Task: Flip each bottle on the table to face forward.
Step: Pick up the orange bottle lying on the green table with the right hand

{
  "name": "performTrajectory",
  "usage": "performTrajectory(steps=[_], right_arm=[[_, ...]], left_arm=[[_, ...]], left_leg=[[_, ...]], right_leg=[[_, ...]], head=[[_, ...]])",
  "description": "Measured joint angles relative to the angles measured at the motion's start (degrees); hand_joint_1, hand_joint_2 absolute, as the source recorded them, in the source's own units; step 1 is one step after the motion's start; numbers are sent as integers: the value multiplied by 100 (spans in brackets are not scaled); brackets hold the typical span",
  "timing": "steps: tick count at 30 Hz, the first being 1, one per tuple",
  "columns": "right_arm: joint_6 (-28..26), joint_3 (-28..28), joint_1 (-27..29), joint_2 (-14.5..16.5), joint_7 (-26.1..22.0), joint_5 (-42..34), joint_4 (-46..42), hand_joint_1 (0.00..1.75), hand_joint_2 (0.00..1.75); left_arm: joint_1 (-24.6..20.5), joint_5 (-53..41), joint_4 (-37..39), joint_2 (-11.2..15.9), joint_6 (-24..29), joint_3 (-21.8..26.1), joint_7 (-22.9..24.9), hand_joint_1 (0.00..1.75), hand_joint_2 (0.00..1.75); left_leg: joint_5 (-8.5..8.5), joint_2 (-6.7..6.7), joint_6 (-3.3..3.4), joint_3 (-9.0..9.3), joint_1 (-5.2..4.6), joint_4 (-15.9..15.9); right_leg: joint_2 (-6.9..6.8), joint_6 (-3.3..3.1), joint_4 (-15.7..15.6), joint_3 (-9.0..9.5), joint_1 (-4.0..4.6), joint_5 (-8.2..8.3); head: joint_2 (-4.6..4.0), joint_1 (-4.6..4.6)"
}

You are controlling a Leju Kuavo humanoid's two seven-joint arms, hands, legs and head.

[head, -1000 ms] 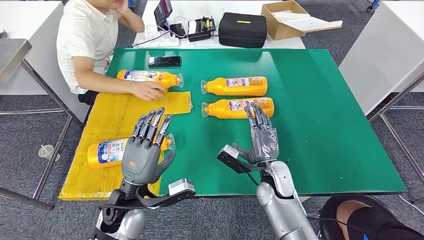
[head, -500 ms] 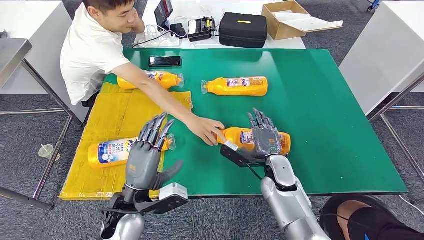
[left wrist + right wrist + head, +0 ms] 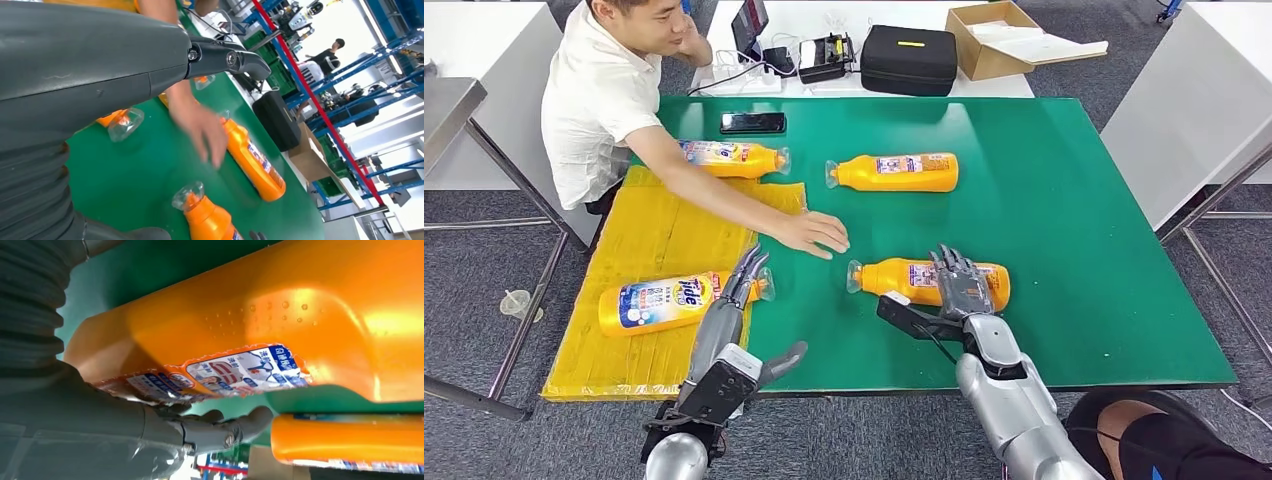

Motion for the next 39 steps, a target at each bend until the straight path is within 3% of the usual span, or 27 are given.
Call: performTrajectory(steps=[12,18,23,39], right_arm=[[465,489,156,-444,148,-166,-371,0,175],[599,534,95,-589,527,207,-387,0,175],[635,536,121,-709,517,432,-468,0,175],[784,490,-86,-794,360,259,-245,0,175]], left_arm=[[125,104,-139,-5,-24,73,50,0,175],[174,127,-203,-8,-31,88,52,0,175],[219,128,-282,-8,-28,91,52,0,175],[223,233,-304,-8,-32,91,19,0,175]], left_leg=[[-3,-2,5,21,-1,1],[-3,-2,5,30,-1,0],[-2,-2,6,31,-2,1],[-2,1,6,35,-1,0]], right_leg=[[-1,1,-3,21,-2,0],[-1,1,-4,29,-2,-1],[-1,2,-4,32,-3,1],[1,3,-4,32,-3,3]], head=[[0,-1],[0,1],[0,1],[0,-1]])
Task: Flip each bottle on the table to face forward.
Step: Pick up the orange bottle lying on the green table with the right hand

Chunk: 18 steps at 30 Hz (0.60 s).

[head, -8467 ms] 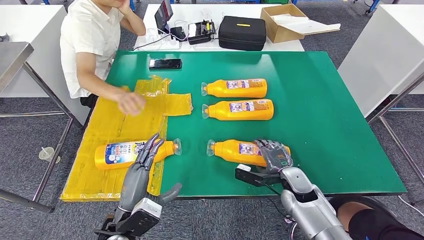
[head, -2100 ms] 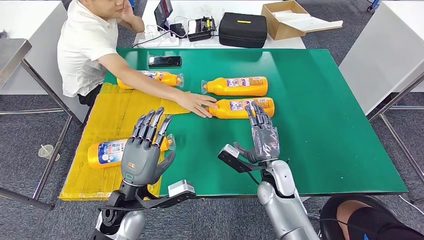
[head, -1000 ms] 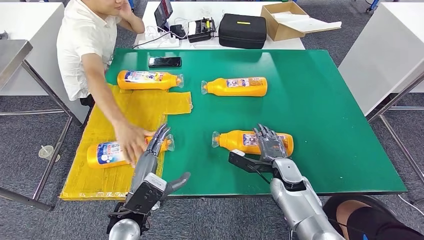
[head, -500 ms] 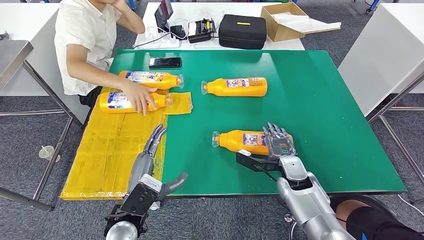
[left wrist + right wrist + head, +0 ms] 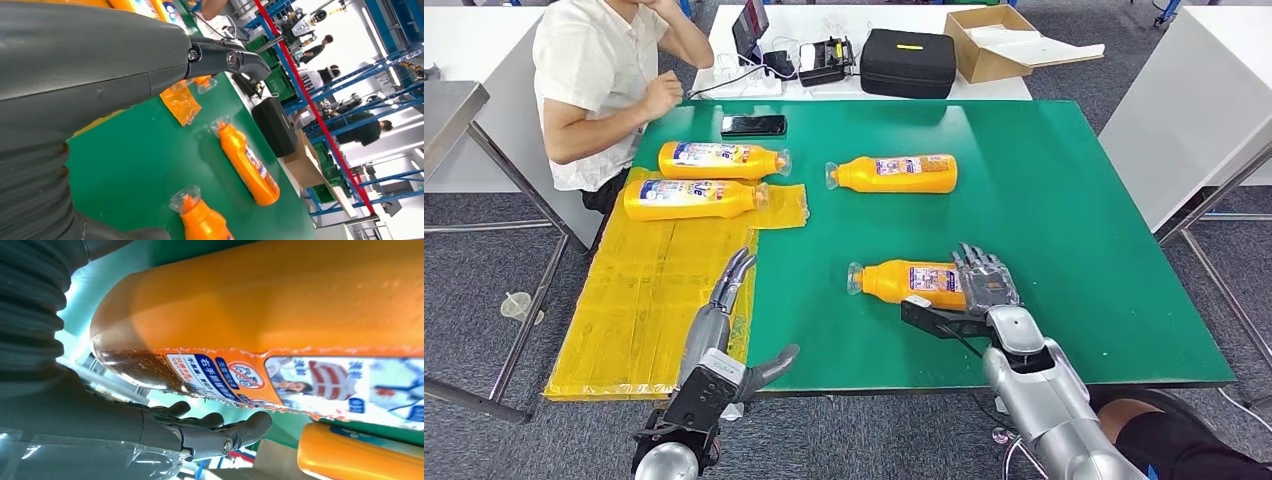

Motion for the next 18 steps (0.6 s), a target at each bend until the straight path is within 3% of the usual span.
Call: performTrajectory(steps=[4,8,10,12,14,18], right_arm=[[26,-33,-123,4,-114,-108,244,169,175],[125,-50,-282,-59,-544,-542,642,175,175],[373,-127,-295,-239,-1217,-1288,787,175,175],[953,-246,-181,-635,-2184,-2687,795,175,175],[1432,-313,92,-1139,-2773,-4105,660,175,175],[1592,-272,581,-1767,-2900,-5406,311,175,175]], left_arm=[[-4,18,3,0,-10,0,-18,0,175],[-18,102,21,-4,-35,-4,-45,0,175],[-44,227,47,-11,-138,-10,-84,0,175],[-119,430,139,-15,-271,-33,-165,0,175],[-213,597,287,-15,-313,-66,-236,0,175],[-327,872,475,-15,-370,-129,-225,0,175]], left_leg=[[0,1,0,9,0,0],[-4,6,2,34,0,0],[-10,0,6,52,0,3],[-15,-21,16,67,0,6],[-26,-39,27,76,-1,5],[-41,-10,34,81,-2,5]], right_leg=[[1,0,-1,5,0,2],[7,0,-5,-18,0,-2],[3,2,-12,-21,0,-15],[-11,15,-23,10,1,-23],[-25,31,-30,66,1,-26],[-6,39,-38,110,-1,-20]], head=[[0,0],[0,-1],[0,-2],[0,0],[0,3],[0,-2]])
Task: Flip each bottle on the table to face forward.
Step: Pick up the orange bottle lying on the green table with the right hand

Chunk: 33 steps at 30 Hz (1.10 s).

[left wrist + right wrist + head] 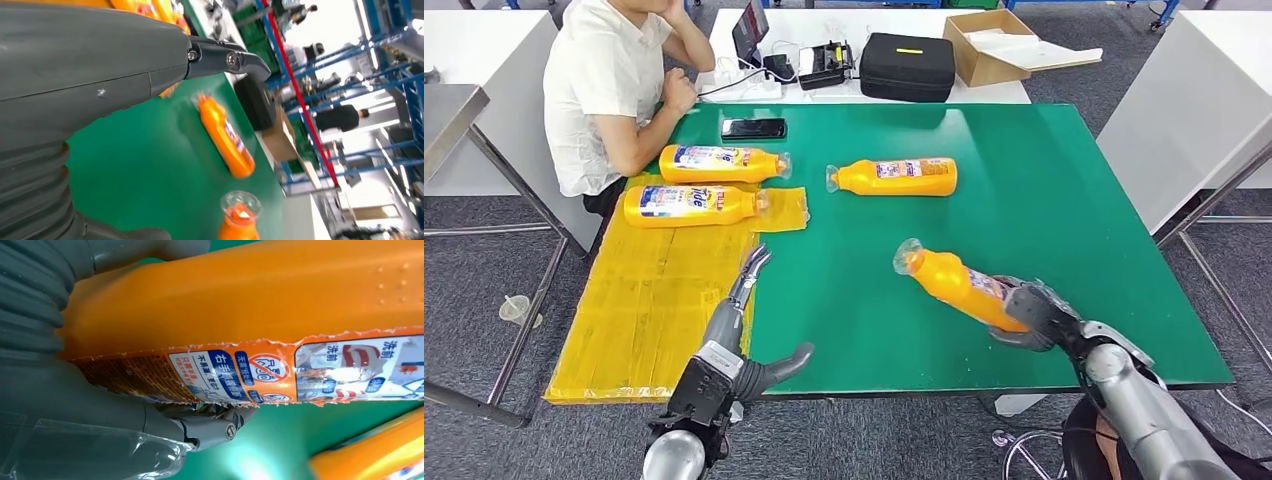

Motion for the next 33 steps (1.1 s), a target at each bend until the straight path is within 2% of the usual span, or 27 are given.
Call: performTrajectory(steps=[5,9,11,13,18,22,25,29,33], right_arm=[[130,184,676,-449,-28,-1472,-840,175,175],[101,383,993,-429,-22,-1939,-1507,175,175],[-30,494,1031,-227,-55,-1965,-1718,175,175],[-242,610,968,104,-119,-1891,-1834,175,175],[-727,975,464,1081,-239,-1510,-1781,175,175],[-855,1219,90,1638,-296,-1396,-1639,175,175],[-879,1314,-47,1860,-299,-1396,-1560,175,175],[-900,1380,-134,2009,-319,-1373,-1475,175,175],[-991,1395,-229,2175,-441,-1298,-1354,175,175]], left_arm=[[-137,603,168,-13,-36,-15,99,0,175],[-233,1044,287,-28,172,3,61,0,175],[-245,1390,328,-45,159,23,115,0,175],[-262,1885,409,-57,30,30,262,0,175],[-354,2930,885,-55,-428,-139,617,0,175],[-431,3284,1161,-40,-554,-311,653,0,175],[-464,3348,1264,-31,-566,-366,661,0,175],[-487,3412,1346,-19,-616,-417,684,0,175],[-486,3660,1408,43,-949,-549,677,0,175]], left_leg=[[-4,6,2,-24,0,-1],[-3,21,-1,-36,2,-5],[-2,28,-3,-39,4,-7],[0,34,-4,-43,6,-9],[8,37,-10,-54,8,-10],[11,26,-9,-61,6,-8],[11,15,-9,-69,4,-7],[10,12,-9,-79,3,-7],[10,14,-9,-82,3,-8]], right_leg=[[5,1,-2,-19,0,-3],[14,-3,0,-37,4,2],[15,-4,2,-42,6,2],[15,-5,3,-48,7,1],[16,-6,6,-62,7,2],[14,-5,7,-64,3,1],[12,-3,7,-66,1,-1],[12,-2,7,-73,0,-1],[13,-2,7,-76,1,-1]], head=[[0,1],[0,0],[0,-1],[0,-2],[0,-2],[0,-1],[0,-1],[0,-1],[0,0]])
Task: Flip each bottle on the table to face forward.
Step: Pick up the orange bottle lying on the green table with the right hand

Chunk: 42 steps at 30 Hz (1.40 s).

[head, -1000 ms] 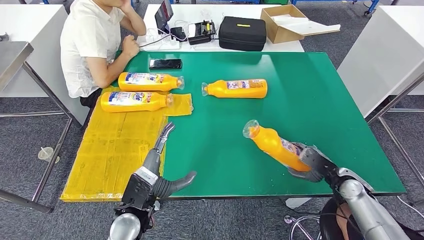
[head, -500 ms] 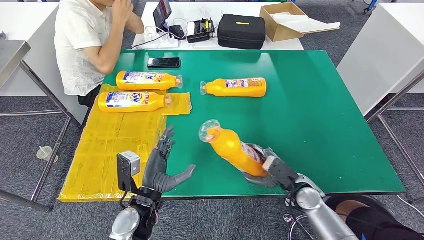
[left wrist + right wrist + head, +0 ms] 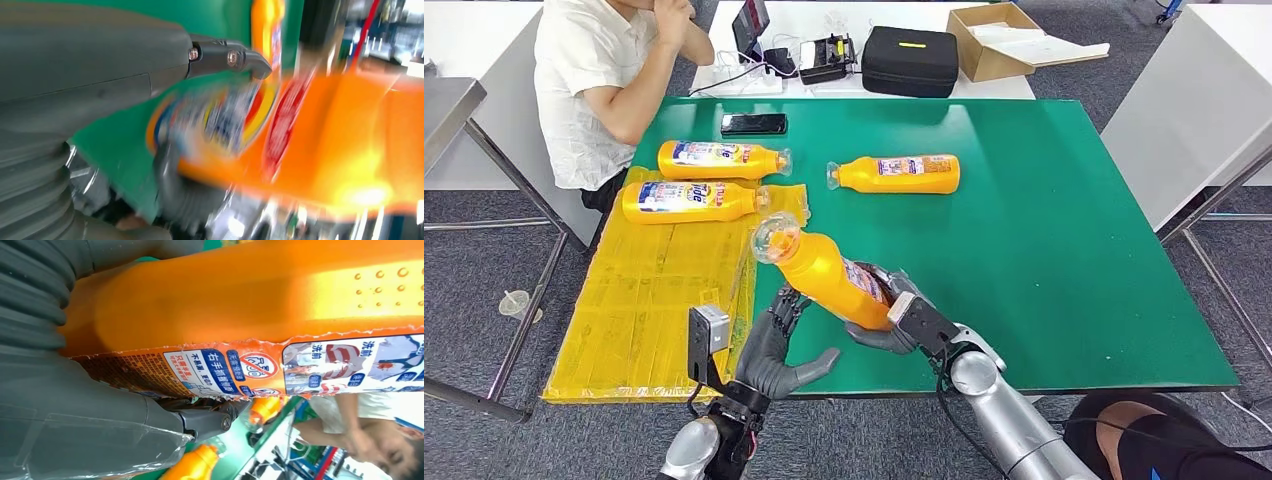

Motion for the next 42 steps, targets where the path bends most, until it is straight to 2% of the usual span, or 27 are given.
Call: performTrajectory(steps=[5,11,14,20,27,33,37,39,40,42], right_arm=[[-13,11,-220,282,-46,140,263,175,175],[-113,187,-333,610,24,364,520,175,175],[-137,336,-335,719,24,424,595,175,175],[-136,529,-334,839,-40,403,700,175,175],[-86,715,-336,984,35,350,713,175,175],[-87,773,-339,1017,87,286,712,175,175],[-76,808,-346,1019,73,181,713,175,175],[-74,811,-361,1017,43,108,716,169,175],[-70,811,-372,1014,22,63,718,151,175],[-51,810,-387,991,-36,-28,728,66,175]], left_arm=[[-41,118,61,22,-94,-76,-153,0,175],[-260,-108,43,-49,431,-31,-428,0,175],[-353,35,25,-87,490,32,-420,0,175],[-437,41,26,-119,556,134,-553,0,175],[-568,-244,44,-152,1045,225,-729,0,175],[-612,-198,100,-161,1059,288,-708,0,175],[-632,243,164,-166,713,347,-540,170,175],[-646,495,210,-166,399,388,-496,175,175],[-654,567,228,-166,274,399,-505,175,175],[-663,650,258,-166,80,408,-539,175,175]], left_leg=[[1,-1,-1,0,2,0],[2,-1,-1,-1,2,0],[2,-1,-1,-2,1,1],[2,1,-1,-4,1,1],[3,3,-1,-6,2,1],[3,2,-1,-7,1,2],[3,2,-1,-8,1,2],[3,2,-1,-8,1,2],[3,2,-1,-8,1,2],[3,2,-1,-8,1,2]], right_leg=[[-1,0,1,-3,1,0],[0,0,2,-3,0,0],[-1,0,2,-6,0,0],[0,0,2,-12,0,0],[0,-1,2,-15,0,0],[0,-1,2,-15,-1,0],[0,-1,2,-16,0,0],[0,-1,2,-16,0,0],[0,-1,2,-16,0,0],[0,-1,2,-16,0,0]], head=[[0,2],[0,2],[0,2],[0,1],[0,1],[0,2],[0,1],[0,1],[0,1],[0,2]])
